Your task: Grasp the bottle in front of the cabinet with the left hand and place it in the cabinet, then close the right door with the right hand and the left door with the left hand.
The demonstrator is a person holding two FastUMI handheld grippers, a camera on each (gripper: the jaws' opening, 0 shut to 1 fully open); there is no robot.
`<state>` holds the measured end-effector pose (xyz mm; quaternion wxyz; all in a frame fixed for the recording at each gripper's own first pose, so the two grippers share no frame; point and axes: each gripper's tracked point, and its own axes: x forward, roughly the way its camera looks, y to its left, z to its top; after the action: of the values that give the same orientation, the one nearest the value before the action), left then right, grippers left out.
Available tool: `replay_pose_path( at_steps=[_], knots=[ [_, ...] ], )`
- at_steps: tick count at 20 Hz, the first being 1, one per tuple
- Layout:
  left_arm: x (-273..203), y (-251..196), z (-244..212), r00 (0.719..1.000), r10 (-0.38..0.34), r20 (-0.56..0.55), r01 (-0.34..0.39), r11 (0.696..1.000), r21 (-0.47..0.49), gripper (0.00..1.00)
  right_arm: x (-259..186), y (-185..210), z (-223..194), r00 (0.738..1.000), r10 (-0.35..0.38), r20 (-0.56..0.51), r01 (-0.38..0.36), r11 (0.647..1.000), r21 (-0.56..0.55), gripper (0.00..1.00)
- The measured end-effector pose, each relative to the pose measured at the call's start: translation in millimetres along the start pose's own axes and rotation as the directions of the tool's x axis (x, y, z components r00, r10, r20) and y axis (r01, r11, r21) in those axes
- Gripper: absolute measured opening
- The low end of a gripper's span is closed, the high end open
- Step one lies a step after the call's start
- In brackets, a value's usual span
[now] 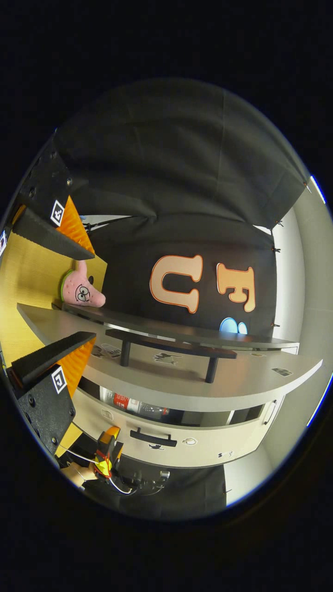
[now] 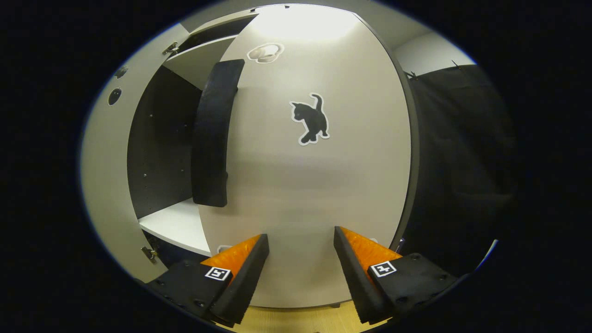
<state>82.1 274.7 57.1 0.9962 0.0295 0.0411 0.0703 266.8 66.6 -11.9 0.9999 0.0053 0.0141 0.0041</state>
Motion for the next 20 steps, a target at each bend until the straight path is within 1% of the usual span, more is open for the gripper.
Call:
replay_pose_path(
  at_steps=[2, 4, 7, 9, 12, 15, 20],
  knots=[
    [1.0, -2.7, 1.2, 1.0, -0.009, 0.002, 0.009, 1.0, 0.006, 0.95, -8.5, -2.1, -0.1, 1.0, 0.004, -0.006, -0.004, 1.0, 0.015, 0.94],
    [1.1, -3.7, 0.6, 1.0, -0.019, -0.002, 0.019, 1.0, 0.004, 0.94, -23.9, -6.4, 3.6, 1.0, 0.008, -0.006, -0.008, 1.0, 0.004, 0.94],
    [1.4, -6.3, -0.5, 1.0, -0.031, -0.004, 0.031, 0.999, -0.025, 0.94, -44.7, -18.5, 17.8, 1.0, 0.004, 0.013, -0.004, 1.0, -0.024, 0.94],
    [1.2, -7.9, 0.3, 0.999, -0.042, -0.005, 0.042, 0.999, -0.027, 0.94, -58.4, -28.9, 28.6, 1.0, -0.006, 0.02, 0.007, 1.0, -0.03, 0.94],
    [-0.3, -18.6, -2.4, 0.998, -0.065, -0.005, 0.065, 0.998, -0.024, 0.94, -81.0, -52.8, 43.6, 0.999, -0.049, 0.012, 0.049, 0.999, -0.003, 0.94],
    [0.6, -31.9, -4.0, 0.995, -0.098, -0.011, 0.097, 0.995, -0.025, 0.94, -102.5, -73.8, 62.5, 0.997, -0.071, 0.032, 0.07, 0.997, 0.035, 0.94],
    [4.6, -59.4, -6.5, 0.986, -0.166, -0.029, 0.166, 0.986, -0.012, 0.94, -139.7, -113.4, 87.8, 0.99, -0.126, 0.062, 0.126, 0.992, 0.004, 0.93]
  ],
)
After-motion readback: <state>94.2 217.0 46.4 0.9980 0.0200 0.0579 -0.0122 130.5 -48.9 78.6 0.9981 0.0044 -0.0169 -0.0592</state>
